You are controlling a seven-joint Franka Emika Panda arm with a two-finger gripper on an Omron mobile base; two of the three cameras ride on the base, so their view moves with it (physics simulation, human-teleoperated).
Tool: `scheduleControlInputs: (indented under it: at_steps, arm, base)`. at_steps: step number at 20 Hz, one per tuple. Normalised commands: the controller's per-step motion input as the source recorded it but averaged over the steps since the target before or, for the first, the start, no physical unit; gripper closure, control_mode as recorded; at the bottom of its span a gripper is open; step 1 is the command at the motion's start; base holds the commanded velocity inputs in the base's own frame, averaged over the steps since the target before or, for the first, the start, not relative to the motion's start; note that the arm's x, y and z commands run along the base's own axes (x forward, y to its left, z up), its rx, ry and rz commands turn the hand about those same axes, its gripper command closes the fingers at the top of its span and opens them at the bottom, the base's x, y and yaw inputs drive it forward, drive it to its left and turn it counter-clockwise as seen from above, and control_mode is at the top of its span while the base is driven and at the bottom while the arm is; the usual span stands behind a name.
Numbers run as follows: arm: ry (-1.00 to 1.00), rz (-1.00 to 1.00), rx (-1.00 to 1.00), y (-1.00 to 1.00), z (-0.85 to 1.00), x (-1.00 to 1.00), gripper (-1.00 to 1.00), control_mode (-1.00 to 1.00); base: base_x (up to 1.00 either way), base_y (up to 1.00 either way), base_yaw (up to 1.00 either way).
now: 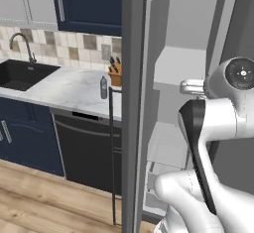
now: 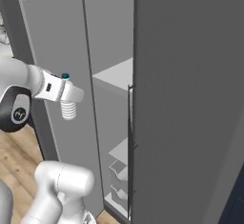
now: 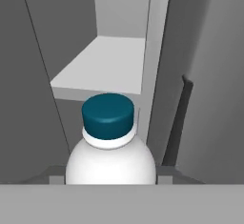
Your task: Take the bottled waters from the counter and place them in the freezer to freeze. Close the freezer door after placing the bottles.
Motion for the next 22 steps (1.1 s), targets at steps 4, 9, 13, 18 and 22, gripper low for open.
scheduleControlInputs:
  at_steps: [4, 9, 13, 18, 22]
  arm:
    - [0.03, -0.02, 0.0, -0.02, 0.12, 0.53, 1.0, -1.0]
    - [0.0, -0.01, 0.0, -0.06, 0.04, 0.53, 1.0, -1.0]
    - [0.02, -0.03, 0.0, -0.2, 0.01, 0.58, 1.0, -1.0]
    - [0.09, -0.01, -0.01, -0.27, 0.0, 0.67, 1.0, -1.0]
    - [0.09, 0.0, 0.0, -0.27, 0.0, 0.63, 1.0, -1.0]
  base:
    - [0.0, 0.0, 0.0]
    - [0.0, 0.0, 0.0]
    - [0.0, 0.0, 0.0]
    - [0.0, 0.0, 0.0]
    - [0.0, 0.0, 0.0]
